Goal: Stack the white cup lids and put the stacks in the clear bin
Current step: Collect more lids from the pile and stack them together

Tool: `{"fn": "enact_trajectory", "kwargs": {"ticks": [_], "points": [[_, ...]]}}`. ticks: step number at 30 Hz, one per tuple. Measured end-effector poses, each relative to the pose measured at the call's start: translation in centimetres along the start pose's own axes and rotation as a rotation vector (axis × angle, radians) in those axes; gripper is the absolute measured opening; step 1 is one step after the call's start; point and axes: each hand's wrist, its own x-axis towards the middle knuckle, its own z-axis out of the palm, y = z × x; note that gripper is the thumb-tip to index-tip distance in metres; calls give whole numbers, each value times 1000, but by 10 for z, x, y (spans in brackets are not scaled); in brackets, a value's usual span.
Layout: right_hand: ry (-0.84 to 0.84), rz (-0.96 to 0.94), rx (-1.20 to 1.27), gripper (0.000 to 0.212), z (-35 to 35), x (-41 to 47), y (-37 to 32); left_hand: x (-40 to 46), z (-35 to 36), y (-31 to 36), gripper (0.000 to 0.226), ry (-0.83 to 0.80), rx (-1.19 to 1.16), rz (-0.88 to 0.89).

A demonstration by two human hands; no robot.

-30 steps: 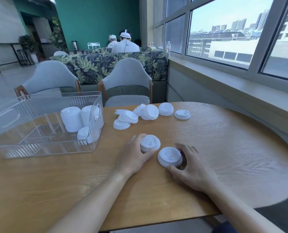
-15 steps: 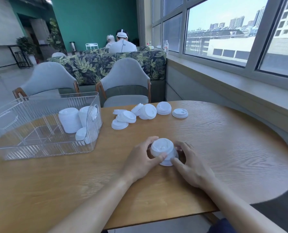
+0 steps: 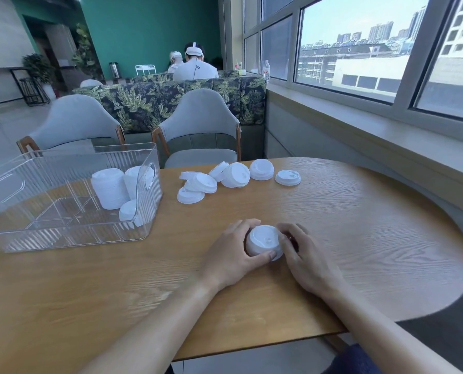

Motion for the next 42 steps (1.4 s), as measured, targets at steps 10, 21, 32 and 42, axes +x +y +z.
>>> {"fn": "enact_trajectory", "kwargs": {"ticks": [10,21,32,42], "points": [[-11,-31,-62,33,3,1,3,-2,-2,2,69,3,111,24],[-27,-51,-119,37,4,2,2,-2,-2,4,77,-2,181,31],[-11,-54,-116,34,4,1,-1,-1,-5,6,79,10,237,36],[-20,-69,-147,31,5,0,-1,-7,-3,6,79,19,244,29]]}}
